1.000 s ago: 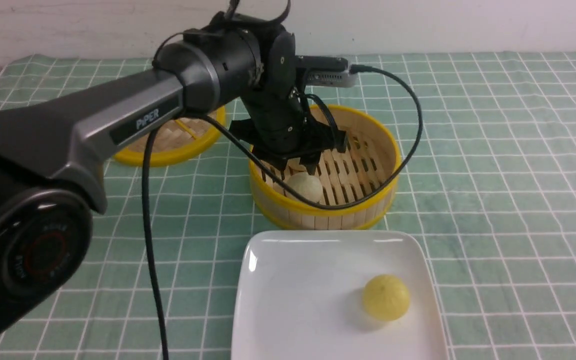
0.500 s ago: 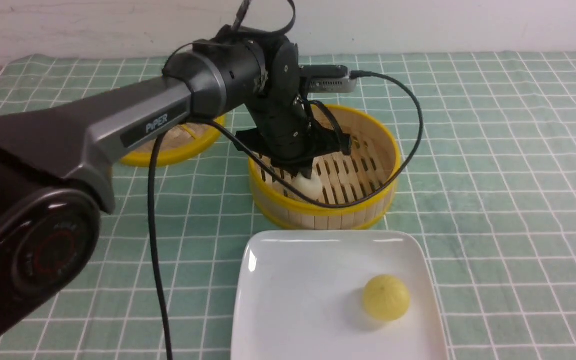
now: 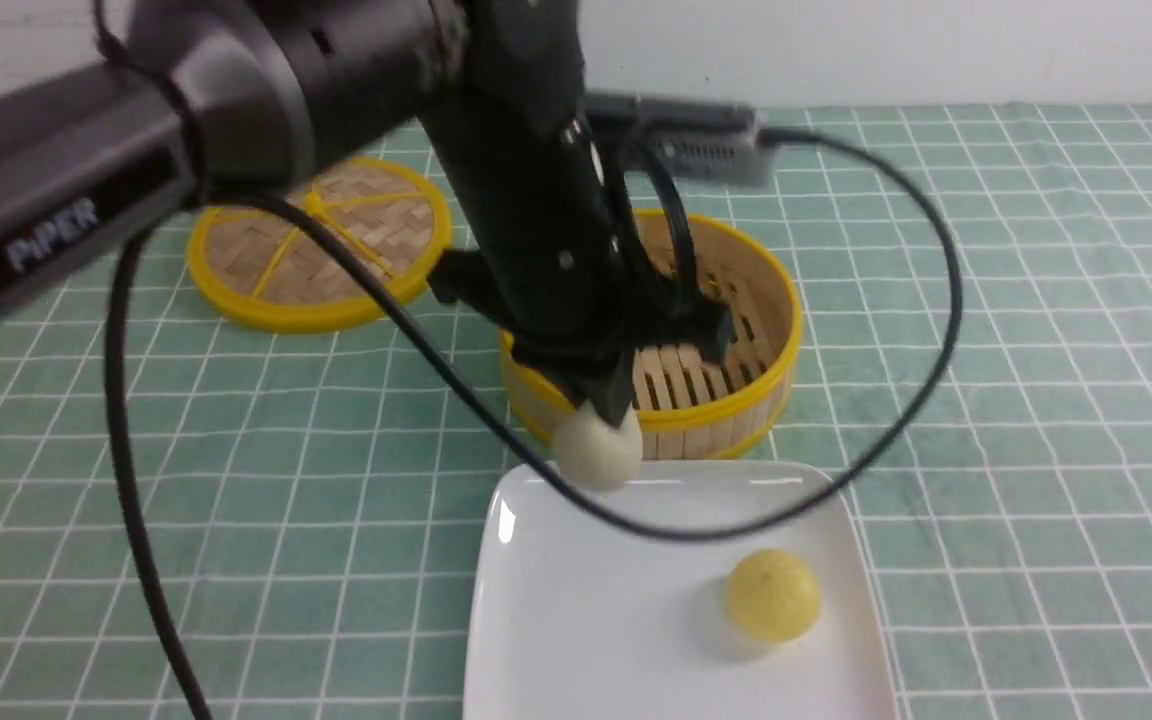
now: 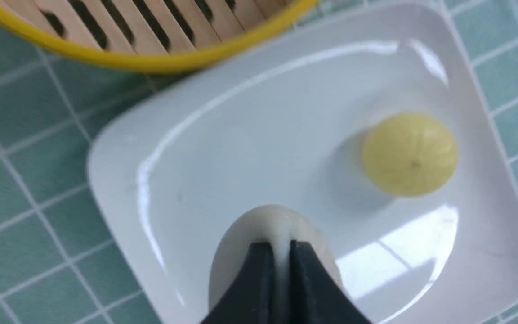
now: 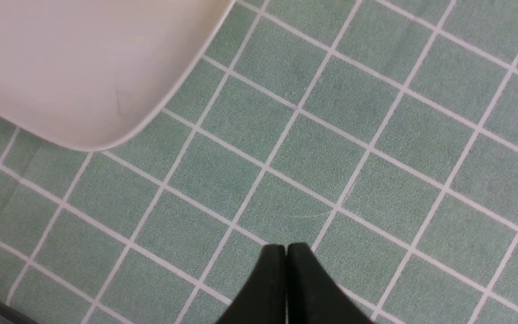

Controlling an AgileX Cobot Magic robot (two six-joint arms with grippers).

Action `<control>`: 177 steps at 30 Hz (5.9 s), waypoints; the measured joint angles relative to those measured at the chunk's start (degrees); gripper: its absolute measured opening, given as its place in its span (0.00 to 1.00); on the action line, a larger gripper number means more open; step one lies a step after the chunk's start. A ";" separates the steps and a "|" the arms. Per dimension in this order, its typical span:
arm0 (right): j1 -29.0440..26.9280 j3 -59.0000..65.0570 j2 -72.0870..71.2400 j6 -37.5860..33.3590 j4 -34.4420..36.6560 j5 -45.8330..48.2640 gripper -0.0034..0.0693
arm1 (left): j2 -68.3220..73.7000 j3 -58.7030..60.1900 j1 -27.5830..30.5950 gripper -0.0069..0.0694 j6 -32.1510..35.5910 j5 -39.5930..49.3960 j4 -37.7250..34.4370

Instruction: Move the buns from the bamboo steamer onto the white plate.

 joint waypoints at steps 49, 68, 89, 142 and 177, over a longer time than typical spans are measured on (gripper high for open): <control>0.00 0.02 0.00 0.00 0.23 -0.31 0.13 | 16.82 -21.84 12.15 0.16 -7.21 -14.16 1.06; 0.00 0.02 0.00 0.00 1.11 -0.39 0.16 | 25.95 -22.38 12.08 0.63 -5.12 -21.20 4.15; 0.00 0.02 0.00 0.00 1.67 -0.89 0.19 | 4.78 -34.06 12.04 0.13 -0.01 2.73 -1.60; 0.00 0.02 0.00 0.00 3.24 -1.97 0.27 | 0.45 24.65 -1.49 0.48 3.14 -39.52 -6.70; 0.00 1.24 -37.14 4.61 1.58 -13.76 0.03 | -2.90 20.73 -1.49 0.65 0.36 -35.96 -1.23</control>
